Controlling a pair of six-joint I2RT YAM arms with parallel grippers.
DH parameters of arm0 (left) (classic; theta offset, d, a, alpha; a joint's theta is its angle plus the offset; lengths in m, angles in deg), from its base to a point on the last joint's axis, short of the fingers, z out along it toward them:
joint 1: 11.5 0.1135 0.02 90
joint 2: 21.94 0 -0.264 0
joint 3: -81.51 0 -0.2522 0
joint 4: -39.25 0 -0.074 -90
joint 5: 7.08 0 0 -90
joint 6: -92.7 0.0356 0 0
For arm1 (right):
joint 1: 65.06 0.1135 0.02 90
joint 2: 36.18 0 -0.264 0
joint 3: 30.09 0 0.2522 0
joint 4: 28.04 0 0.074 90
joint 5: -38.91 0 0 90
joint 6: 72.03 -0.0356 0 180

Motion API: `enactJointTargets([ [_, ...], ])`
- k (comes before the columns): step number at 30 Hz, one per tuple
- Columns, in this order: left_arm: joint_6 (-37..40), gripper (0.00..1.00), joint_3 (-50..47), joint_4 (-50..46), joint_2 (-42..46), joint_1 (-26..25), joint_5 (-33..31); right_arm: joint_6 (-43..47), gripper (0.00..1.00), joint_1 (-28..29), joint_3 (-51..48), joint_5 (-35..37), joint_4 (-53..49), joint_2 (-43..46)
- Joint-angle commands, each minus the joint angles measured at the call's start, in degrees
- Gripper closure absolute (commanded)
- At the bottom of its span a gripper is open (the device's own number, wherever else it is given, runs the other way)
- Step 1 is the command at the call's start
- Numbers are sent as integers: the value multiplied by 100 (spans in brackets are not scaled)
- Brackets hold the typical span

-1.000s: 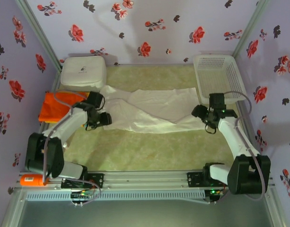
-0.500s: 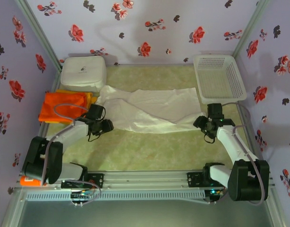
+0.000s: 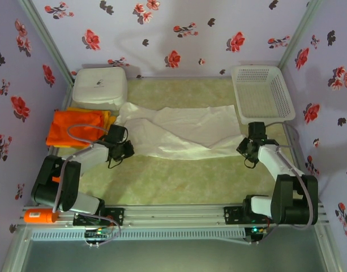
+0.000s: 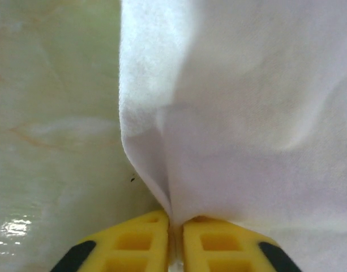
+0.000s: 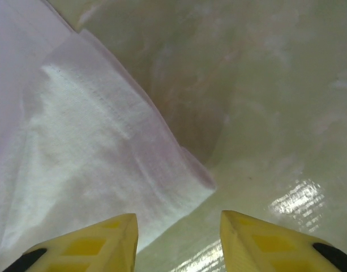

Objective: Fold and stack the t-shirts

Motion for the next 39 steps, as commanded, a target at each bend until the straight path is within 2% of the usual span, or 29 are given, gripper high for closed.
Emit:
enactJointTargets([
  [1,-19,97,208,-304,215,13,-39,-74,64,-37,26,21,401,-295],
  [2,-30,100,269,-478,329,11,-31,-88,66,-37,50,-22,447,-383],
  [6,-8,100,480,-1265,1018,-45,-11,-143,81,-37,12,-5,559,-490],
  [10,-71,100,626,-2093,1792,-114,-13,-132,100,-38,37,123,511,-490],
  [15,-225,100,1011,-2926,2487,-164,110,-135,100,-45,116,115,477,-503],
  [22,-345,100,1796,-3509,2519,-173,406,-58,100,-87,293,188,358,-570],
  [26,-461,100,1563,-3659,2701,-202,653,22,100,-124,359,211,276,-541],
  [32,-845,100,989,-4057,3594,-304,721,206,100,-151,451,107,-17,-409],
  [33,-896,100,935,-4108,3715,-313,721,273,91,-151,464,74,-74,-338],
  [35,-1020,100,773,-4419,3978,-330,721,426,64,-151,523,39,-243,-97],
  [36,-1083,100,653,-4510,4111,-350,730,456,55,-151,571,66,-305,24],
  [39,-1243,100,345,-4674,4432,-378,774,470,43,-151,653,169,-286,315],
])
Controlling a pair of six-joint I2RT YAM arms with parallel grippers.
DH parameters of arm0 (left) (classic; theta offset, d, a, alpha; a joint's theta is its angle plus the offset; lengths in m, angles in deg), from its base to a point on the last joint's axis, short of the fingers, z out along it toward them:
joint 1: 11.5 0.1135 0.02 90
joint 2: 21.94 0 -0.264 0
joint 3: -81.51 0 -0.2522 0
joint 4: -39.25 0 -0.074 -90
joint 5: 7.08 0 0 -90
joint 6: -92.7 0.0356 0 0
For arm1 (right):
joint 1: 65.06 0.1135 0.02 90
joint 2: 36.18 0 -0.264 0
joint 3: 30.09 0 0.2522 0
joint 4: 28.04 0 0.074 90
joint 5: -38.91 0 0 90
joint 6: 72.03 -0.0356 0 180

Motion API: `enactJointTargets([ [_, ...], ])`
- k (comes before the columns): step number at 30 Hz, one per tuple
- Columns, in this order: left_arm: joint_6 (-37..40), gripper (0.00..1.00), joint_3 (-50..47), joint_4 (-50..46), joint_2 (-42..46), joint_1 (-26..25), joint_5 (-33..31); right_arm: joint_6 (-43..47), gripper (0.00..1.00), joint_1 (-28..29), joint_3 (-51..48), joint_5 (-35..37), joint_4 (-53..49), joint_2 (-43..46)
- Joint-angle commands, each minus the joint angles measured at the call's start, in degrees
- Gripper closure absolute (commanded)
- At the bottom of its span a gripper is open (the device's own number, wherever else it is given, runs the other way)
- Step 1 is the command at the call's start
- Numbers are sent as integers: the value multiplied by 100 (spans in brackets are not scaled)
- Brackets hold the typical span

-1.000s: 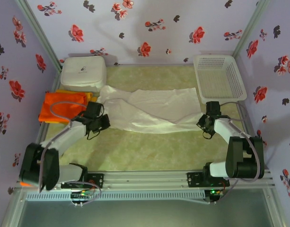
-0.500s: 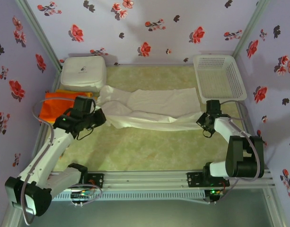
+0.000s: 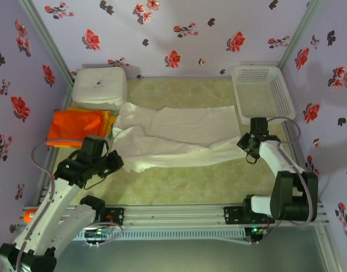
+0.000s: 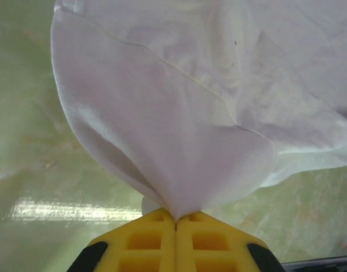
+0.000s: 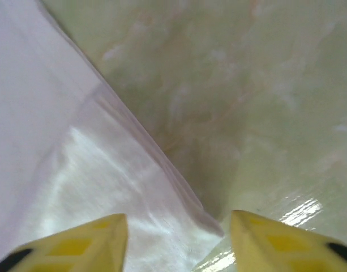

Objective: Fold and stack the t-shirts

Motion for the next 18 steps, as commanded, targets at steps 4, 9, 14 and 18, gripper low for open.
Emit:
enactJointTargets([
  [4,-436,100,-611,-619,549,-46,85,196,43,-37,376,90,98,154],
  [9,-507,100,-726,-602,695,-49,84,216,52,-29,629,-225,192,-473],
  [14,-496,100,-754,-538,639,-57,49,129,51,22,553,-388,401,-824],
  [18,-466,100,-760,-536,591,-53,48,130,51,93,505,-426,559,-1073],
])
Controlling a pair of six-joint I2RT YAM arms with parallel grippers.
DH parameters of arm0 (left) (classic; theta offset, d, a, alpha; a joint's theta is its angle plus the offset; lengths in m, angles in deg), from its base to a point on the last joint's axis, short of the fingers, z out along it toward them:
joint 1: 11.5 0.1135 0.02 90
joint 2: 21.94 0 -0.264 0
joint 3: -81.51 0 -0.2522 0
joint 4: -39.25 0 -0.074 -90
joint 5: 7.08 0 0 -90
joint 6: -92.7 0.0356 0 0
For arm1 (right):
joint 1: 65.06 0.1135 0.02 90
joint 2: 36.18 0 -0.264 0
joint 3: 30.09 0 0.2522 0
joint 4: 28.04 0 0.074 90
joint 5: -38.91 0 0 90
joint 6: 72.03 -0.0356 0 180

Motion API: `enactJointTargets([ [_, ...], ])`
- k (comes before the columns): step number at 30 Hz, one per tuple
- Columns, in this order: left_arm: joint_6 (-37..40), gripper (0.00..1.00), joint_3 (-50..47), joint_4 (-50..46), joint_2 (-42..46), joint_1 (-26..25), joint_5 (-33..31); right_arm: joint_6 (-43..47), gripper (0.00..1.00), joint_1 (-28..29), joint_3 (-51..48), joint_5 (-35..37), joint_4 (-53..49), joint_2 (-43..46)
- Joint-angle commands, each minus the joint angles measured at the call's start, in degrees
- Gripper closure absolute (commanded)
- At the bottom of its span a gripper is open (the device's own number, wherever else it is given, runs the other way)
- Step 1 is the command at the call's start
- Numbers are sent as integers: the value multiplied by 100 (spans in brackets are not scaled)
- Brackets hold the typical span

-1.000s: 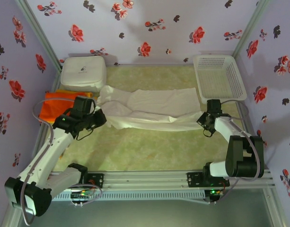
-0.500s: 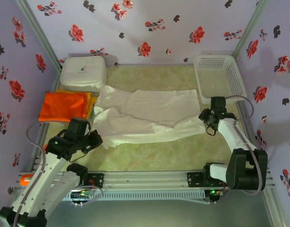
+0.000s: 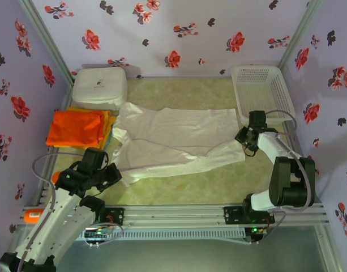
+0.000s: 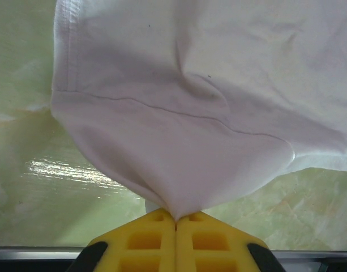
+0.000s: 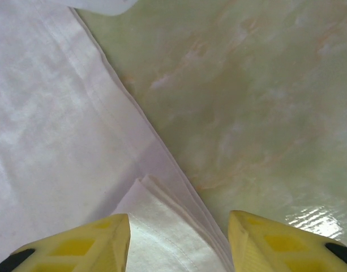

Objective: Fold and stack the t-shirts

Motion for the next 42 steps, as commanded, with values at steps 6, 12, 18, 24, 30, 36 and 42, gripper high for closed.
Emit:
enactJointTargets([
  [6,-70,100,-33,-57,-35,-29,14,-32,43,145,134,-141,339,-491],
  [12,-96,100,-13,-99,12,-32,11,-21,73,344,239,-41,226,-592],
  [18,-77,100,137,-253,93,-44,12,4,100,368,101,303,-139,107],
  [24,-105,100,323,-382,226,-40,13,-38,100,367,-90,497,-549,1026],
  [30,-70,100,538,-299,145,-47,-6,-313,51,271,-541,343,-787,1463],
  [36,-70,100,488,-190,95,-47,1,-584,46,262,-1307,43,-410,1416],
  [42,14,100,541,-98,-51,-40,2,-683,64,263,-1327,-291,-15,954],
])
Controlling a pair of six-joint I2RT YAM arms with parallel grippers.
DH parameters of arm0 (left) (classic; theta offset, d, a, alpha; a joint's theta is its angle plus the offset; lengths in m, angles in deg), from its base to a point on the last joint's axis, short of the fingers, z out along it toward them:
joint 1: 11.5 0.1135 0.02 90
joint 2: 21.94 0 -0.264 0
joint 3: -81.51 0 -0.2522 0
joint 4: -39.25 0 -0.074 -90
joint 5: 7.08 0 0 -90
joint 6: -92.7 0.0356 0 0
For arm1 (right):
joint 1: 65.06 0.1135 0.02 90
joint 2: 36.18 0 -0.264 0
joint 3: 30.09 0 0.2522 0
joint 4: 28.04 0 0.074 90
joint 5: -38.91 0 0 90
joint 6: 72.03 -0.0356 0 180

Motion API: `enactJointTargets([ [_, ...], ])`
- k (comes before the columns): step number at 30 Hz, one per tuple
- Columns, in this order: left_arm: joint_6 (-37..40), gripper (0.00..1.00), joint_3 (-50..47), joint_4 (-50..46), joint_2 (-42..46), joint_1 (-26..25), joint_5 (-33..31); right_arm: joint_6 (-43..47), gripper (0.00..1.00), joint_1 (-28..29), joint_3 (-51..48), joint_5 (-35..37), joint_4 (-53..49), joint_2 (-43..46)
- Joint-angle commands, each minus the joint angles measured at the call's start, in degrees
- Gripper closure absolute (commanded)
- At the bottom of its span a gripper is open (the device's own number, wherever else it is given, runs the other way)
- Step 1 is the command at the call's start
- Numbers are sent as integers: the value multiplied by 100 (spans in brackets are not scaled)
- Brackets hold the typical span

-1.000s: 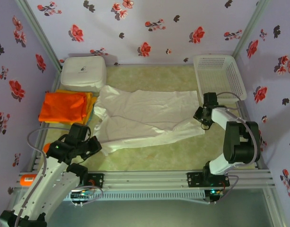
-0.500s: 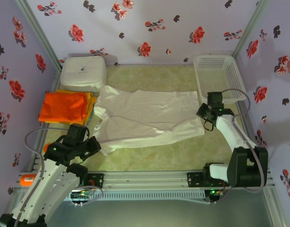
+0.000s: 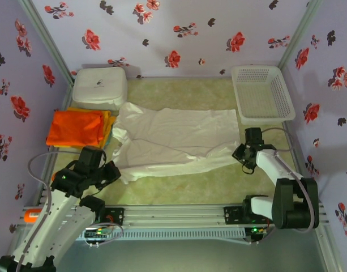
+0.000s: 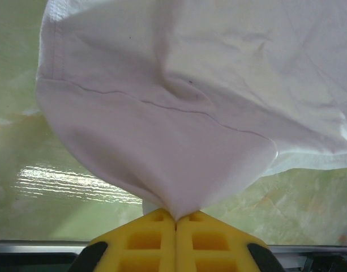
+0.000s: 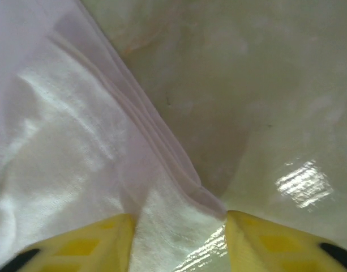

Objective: Fold and stack the t-shirts

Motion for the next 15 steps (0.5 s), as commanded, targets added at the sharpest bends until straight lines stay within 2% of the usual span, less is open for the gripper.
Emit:
enactJointTargets([
  [1,54,100,203,97,-116,-22,-6,-144,72,-42,100,-228,271,-213],
  [3,128,100,350,117,-234,-29,-61,-125,89,-41,266,-256,176,-234],
  [5,267,100,542,112,-423,-29,-161,-65,99,-42,526,-249,-28,-169],
  [9,583,100,994,78,-891,-5,-376,147,100,-93,1157,-333,-538,-118],
  [15,920,100,1278,183,-1357,91,-500,514,100,-139,2233,-578,-1181,-941],
])
